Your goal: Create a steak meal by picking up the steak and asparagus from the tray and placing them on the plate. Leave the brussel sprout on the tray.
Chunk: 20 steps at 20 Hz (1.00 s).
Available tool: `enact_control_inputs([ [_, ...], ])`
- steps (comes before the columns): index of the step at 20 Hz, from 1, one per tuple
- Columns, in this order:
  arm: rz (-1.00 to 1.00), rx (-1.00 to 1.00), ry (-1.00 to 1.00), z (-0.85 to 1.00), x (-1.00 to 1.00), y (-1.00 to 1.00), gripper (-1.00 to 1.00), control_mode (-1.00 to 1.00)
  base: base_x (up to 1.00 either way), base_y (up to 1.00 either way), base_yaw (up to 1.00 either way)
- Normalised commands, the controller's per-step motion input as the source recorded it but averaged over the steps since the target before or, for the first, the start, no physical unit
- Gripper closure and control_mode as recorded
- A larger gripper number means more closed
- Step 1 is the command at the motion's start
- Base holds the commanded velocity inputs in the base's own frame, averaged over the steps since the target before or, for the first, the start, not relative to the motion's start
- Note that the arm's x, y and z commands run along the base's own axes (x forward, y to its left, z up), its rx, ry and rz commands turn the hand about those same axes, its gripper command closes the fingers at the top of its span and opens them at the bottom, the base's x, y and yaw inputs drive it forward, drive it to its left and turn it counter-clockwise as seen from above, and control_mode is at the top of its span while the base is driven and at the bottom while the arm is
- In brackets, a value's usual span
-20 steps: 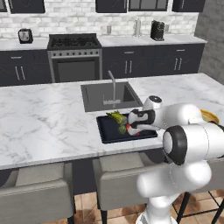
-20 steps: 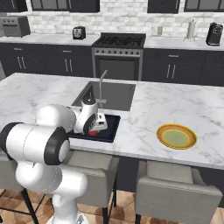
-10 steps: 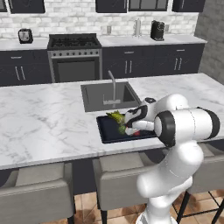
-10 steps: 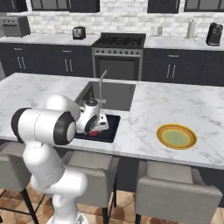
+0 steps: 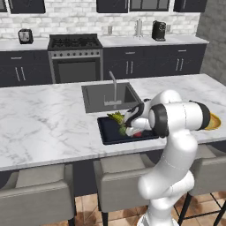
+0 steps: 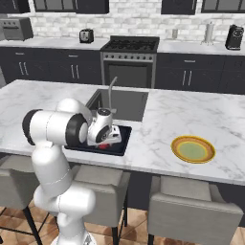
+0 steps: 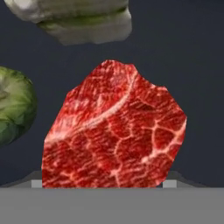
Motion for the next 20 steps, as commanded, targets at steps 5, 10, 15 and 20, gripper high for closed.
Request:
enact_control_inputs([
  [5,0.0,0.0,0.09,-0.38,0.13,0.0,1.0,-1.0,0.0,0.0,0.0],
  [10,0.0,0.0,0.0,-0.06,0.04,-0.01,1.0,-1.0,0.0,0.0,0.0],
  [15,0.0,0.0,-0.07,0.26,-0.16,-0.07,1.0,-1.0,0.0,0.0,0.0],
  [20,0.0,0.01,-0.14,0.76,-0.18,-0.31,1.0,-1.0,0.0,0.0,0.0],
])
